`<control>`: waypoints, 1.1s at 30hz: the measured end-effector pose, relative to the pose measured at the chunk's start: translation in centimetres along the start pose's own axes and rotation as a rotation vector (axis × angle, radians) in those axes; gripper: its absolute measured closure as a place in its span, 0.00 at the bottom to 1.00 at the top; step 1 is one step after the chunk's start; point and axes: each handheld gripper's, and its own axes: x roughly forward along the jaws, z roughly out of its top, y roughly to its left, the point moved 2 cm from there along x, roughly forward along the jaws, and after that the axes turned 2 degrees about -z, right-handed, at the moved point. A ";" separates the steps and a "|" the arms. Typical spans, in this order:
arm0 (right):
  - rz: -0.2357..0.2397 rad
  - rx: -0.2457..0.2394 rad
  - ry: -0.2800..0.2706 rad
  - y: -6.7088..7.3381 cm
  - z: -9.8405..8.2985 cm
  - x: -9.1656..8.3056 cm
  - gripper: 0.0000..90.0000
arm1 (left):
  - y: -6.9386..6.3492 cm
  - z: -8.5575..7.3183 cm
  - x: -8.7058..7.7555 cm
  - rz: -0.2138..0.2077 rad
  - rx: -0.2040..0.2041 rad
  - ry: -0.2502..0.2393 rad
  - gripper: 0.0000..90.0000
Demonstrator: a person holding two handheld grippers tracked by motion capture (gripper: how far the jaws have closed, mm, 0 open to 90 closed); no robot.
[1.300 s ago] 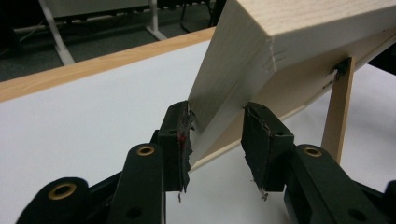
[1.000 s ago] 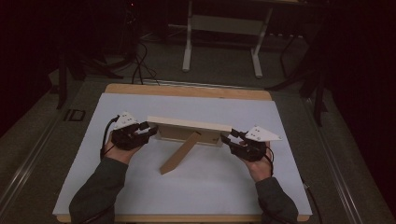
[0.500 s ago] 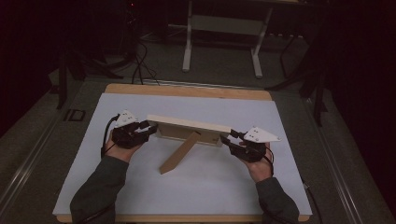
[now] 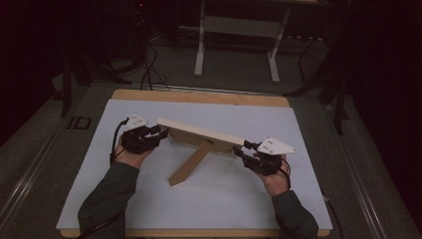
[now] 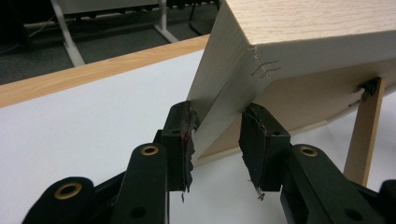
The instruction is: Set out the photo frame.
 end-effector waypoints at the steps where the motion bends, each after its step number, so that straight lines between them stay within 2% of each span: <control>1: 0.001 -0.001 0.001 0.1 0.0 0.0 0.67 | 0.1 0.0 0.1 0.000 -0.003 -0.002 0.73; 19: 0.022 -0.031 -0.001 1.7 0.3 0.0 0.71 | 1.3 1.3 1.6 0.007 -0.048 0.020 0.74; 33: 0.051 -0.041 -0.005 3.3 0.3 -0.1 0.73 | 1.9 2.2 2.8 0.011 -0.059 0.043 0.75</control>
